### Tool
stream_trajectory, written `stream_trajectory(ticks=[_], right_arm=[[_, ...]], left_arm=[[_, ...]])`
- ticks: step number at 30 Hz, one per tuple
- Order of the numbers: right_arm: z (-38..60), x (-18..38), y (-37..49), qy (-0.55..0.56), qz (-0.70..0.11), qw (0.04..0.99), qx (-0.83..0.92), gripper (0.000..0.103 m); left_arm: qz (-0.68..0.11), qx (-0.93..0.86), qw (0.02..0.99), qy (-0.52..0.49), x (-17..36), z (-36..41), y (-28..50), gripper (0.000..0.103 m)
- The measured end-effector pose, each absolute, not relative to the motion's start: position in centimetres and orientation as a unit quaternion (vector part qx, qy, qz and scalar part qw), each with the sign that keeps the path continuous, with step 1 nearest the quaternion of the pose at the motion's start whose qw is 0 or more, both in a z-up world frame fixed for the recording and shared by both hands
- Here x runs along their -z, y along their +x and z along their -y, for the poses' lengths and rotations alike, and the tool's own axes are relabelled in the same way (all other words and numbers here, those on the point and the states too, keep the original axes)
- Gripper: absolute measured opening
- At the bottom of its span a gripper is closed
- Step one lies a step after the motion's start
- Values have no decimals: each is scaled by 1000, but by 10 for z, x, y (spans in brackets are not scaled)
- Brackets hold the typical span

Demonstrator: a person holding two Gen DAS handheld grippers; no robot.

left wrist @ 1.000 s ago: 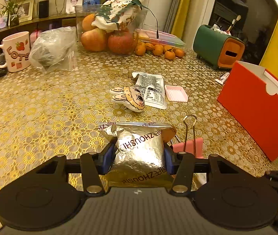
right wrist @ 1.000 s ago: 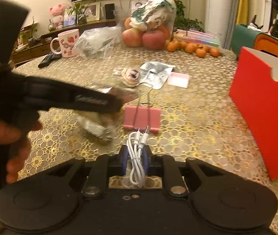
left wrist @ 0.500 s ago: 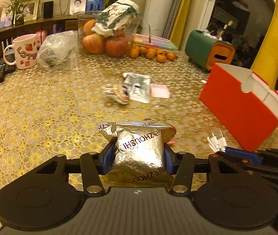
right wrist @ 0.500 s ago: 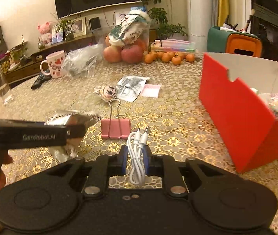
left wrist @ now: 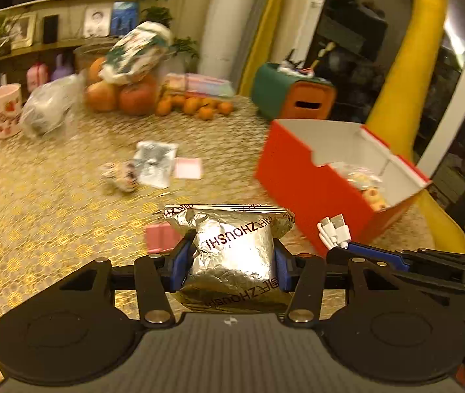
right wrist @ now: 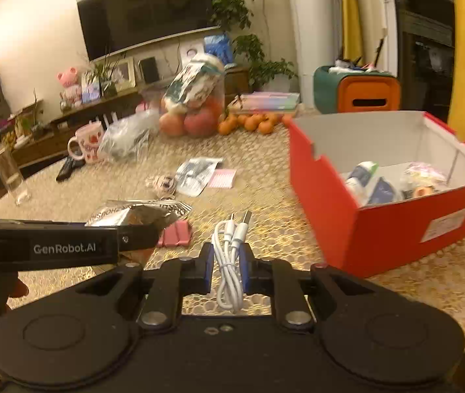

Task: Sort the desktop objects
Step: 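Carry the foil packet and white cable with both tools over the red box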

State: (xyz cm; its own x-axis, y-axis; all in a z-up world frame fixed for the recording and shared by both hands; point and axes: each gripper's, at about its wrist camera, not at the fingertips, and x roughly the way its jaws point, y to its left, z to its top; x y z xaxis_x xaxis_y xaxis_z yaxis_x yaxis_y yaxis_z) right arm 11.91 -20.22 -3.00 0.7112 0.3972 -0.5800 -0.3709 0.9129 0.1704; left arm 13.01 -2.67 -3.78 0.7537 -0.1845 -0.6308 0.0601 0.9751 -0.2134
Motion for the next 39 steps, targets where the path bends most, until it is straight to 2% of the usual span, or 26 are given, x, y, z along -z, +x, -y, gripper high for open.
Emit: stream_trajectory(ticks=[17,39], right_arm=[[294,-1,141,28,-283,947,-148,15],[364,-4,232,29,-279,956,-89,15]], left_arm=[[-325,145,933,-57,5,117,164,50],[-343,177,922,18,6,199,267,51]])
